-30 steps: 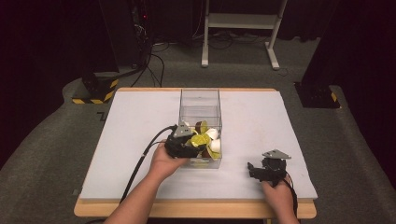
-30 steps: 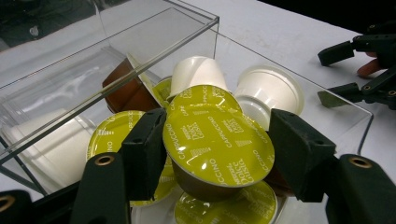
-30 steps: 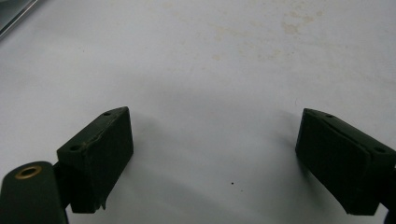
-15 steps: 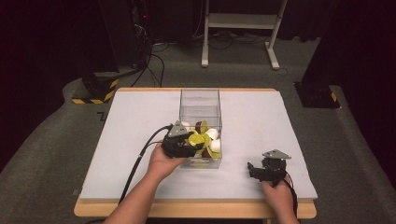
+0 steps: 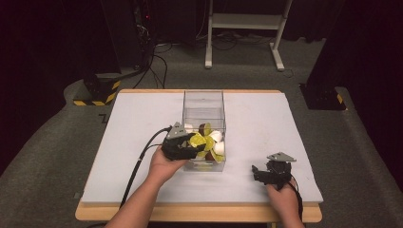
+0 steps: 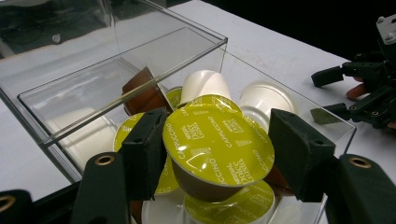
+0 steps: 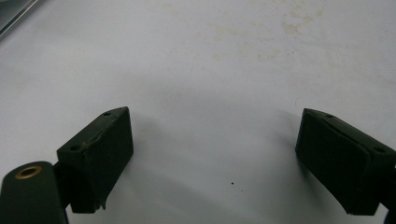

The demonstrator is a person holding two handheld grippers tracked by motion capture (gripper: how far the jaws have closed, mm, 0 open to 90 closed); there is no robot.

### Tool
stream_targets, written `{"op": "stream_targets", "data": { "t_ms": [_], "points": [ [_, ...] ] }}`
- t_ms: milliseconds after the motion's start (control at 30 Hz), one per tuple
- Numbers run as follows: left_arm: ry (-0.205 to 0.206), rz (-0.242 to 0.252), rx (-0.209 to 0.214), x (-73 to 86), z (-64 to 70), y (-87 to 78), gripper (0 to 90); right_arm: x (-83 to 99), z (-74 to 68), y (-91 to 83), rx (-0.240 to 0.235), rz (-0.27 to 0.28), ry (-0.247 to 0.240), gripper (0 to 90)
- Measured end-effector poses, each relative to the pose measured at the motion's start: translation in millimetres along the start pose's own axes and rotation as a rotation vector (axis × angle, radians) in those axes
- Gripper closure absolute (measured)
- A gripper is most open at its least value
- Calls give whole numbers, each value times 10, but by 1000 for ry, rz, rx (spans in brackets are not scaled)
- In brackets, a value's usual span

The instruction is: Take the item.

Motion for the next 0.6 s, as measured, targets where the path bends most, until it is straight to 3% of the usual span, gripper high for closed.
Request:
{"op": "stream_targets", "data": {
  "t_ms": [600],
  "points": [
    [-15,44,-13,-95,-79,-163,392,-1,0,1,0,1,0,112]
  ]
}}
Point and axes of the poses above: each handheld gripper's, and its own axes: y roughly forward along the jaws, x roughly out of its underside, z roughly to its right, the point moved 10 cm from there along y, roughly forward along the jaws, and after that the axes turned 11 degrees about y, right-handed, at the moved point
